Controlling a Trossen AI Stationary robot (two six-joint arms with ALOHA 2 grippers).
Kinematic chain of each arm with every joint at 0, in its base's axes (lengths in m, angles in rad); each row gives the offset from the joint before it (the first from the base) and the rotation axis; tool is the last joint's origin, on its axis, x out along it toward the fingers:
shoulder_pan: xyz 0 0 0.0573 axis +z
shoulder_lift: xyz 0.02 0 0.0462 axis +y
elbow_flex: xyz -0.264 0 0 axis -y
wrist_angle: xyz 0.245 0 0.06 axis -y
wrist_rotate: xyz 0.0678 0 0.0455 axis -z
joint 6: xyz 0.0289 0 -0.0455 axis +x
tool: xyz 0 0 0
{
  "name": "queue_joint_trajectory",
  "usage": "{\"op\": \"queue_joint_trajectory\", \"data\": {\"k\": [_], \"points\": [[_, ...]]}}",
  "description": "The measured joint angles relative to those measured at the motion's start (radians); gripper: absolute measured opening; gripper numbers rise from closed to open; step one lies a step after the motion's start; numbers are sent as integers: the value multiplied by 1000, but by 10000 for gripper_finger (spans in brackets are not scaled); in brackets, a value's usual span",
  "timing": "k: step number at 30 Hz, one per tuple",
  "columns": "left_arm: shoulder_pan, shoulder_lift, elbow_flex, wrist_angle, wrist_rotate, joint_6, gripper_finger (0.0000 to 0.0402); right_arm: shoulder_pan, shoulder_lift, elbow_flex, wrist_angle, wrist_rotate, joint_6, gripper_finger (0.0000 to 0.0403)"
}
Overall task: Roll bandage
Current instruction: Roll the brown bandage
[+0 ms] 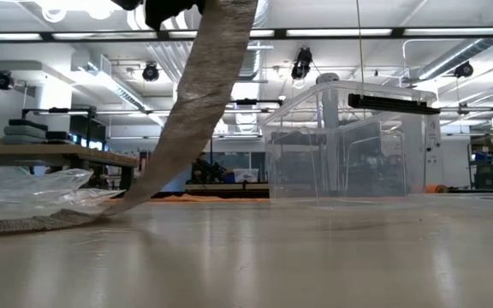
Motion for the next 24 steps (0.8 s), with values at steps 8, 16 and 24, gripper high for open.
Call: {"op": "queue_joint_trajectory", "data": {"k": [8, 16, 24], "points": [[-5, 0, 0, -2, 0, 40, 231, 0, -1, 0, -28, 0, 49, 89], [-22, 0, -2, -20, -73, 63, 231, 1, -2, 0, -28, 0, 54, 89], [-40, 7, -2, -34, -108, 58, 233, 0, -2, 0, -31, 1, 51, 89]]}}
